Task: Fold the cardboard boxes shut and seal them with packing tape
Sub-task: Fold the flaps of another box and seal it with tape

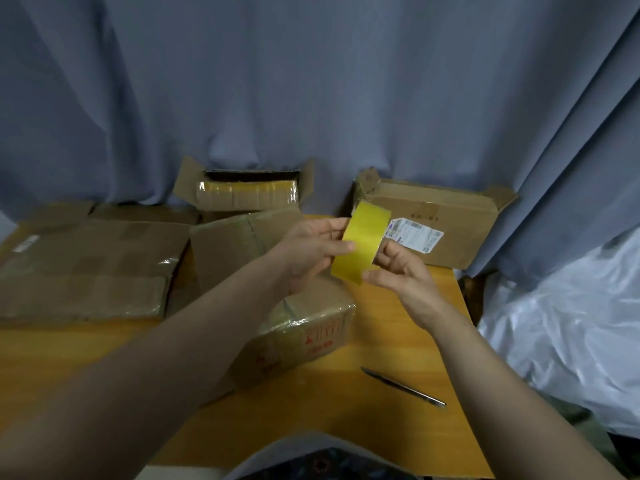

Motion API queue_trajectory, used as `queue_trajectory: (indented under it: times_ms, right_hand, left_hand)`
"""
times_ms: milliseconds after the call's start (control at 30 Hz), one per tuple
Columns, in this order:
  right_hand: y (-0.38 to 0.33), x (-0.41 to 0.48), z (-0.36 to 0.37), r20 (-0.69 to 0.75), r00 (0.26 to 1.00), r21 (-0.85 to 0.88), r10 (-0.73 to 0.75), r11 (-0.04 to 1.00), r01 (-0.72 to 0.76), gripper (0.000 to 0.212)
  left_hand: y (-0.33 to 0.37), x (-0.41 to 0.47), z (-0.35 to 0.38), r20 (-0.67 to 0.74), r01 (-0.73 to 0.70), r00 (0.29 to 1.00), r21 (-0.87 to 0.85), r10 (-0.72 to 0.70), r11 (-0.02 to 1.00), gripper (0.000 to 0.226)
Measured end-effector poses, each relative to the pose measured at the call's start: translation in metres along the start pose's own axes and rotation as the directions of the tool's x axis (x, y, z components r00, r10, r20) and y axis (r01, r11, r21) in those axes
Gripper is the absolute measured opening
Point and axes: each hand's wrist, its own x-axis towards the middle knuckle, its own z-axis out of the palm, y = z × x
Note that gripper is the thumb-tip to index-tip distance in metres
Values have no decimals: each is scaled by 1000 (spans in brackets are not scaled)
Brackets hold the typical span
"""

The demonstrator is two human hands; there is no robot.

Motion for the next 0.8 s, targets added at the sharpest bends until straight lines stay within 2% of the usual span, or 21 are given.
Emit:
queue_trajectory:
  times_ms: [67, 167, 267, 367, 467, 533, 633, 700, 800]
  right_hand:
    - [-6, 5, 8, -30, 999, 43, -21, 999, 22, 35]
    - [-5, 9, 14, -37, 998, 10, -54, 998, 55, 33]
    - [2, 13, 12, -31, 992, -167, -122, 979, 115, 26]
    - [8, 17, 10, -21, 975, -383, -223, 902, 198, 25]
    - [7, 20, 6, 2, 968, -464, -253, 857, 225, 23]
    - [0, 20, 6, 26, 983, -344, -183, 921, 181, 29]
    - [-12, 21, 10, 37, 995, 23, -93, 995, 92, 39]
    - [-12, 23, 11, -7, 994, 23, -108, 994, 108, 34]
    - [-4, 24, 13, -51, 986, -124, -160, 980, 153, 28]
  left_hand:
    - [-1, -5, -3, 3, -31, 1000, 16, 31, 999, 38]
    - [3, -7, -9, -4, -56, 998, -6, 56, 998, 41]
    - [14, -7, -8, 12, -56, 998, -5, 56, 998, 30]
    - [22, -4, -7, -59, -68, 996, -54, 65, 996, 17]
    - [23, -2, -5, -58, -65, 997, -111, 59, 992, 17]
    - [20, -3, -3, -23, -79, 997, -83, 78, 993, 17]
    - [11, -2, -3, -9, -92, 996, -2, 92, 996, 40]
    - [9, -1, -4, -16, -88, 996, -12, 88, 996, 40]
    - [17, -3, -4, -39, -90, 995, -33, 89, 995, 21]
